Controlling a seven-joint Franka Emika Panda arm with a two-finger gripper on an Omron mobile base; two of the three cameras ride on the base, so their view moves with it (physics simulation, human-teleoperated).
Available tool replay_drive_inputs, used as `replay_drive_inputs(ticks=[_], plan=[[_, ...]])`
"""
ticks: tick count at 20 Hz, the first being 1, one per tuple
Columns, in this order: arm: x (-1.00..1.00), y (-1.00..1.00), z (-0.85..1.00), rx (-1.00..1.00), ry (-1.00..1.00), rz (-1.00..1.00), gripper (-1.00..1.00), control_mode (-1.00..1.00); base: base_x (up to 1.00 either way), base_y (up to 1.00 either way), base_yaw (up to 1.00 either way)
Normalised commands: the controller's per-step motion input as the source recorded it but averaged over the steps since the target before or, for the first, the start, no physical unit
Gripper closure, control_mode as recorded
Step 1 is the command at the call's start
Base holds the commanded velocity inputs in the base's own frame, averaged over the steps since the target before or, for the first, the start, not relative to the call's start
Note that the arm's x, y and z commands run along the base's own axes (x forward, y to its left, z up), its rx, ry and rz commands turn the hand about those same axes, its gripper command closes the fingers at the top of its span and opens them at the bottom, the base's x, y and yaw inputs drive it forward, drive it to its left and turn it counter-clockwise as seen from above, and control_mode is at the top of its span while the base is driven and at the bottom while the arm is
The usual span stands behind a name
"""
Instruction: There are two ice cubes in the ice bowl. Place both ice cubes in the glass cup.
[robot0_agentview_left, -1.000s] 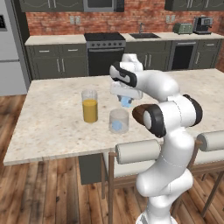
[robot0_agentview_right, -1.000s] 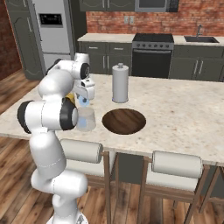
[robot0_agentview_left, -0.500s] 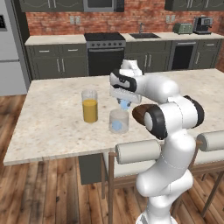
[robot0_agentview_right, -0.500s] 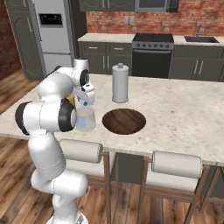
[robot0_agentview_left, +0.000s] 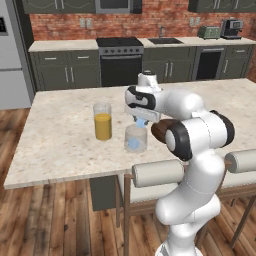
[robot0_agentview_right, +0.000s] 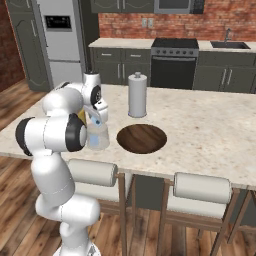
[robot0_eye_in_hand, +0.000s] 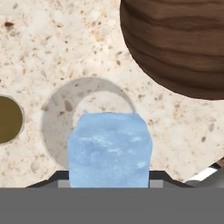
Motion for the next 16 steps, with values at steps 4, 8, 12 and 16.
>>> replay_drive_inputs(ticks=[4, 8, 12, 16], plan=[[0.07, 0.05, -0.09, 0.00, -0.07, 0.00, 1.00, -1.00, 0.00, 0.00, 0.00], [0.08, 0.03, -0.09, 0.00, -0.07, 0.00, 1.00, -1.00, 0.00, 0.00, 0.00], [0.11, 0.00, -0.06, 0.00, -0.06, 0.00, 1.00, -1.00, 0.00, 0.00, 0.00], [0.02, 0.00, -0.01, 0.00, -0.03, 0.00, 1.00, -1.00, 0.00, 0.00, 0.00]])
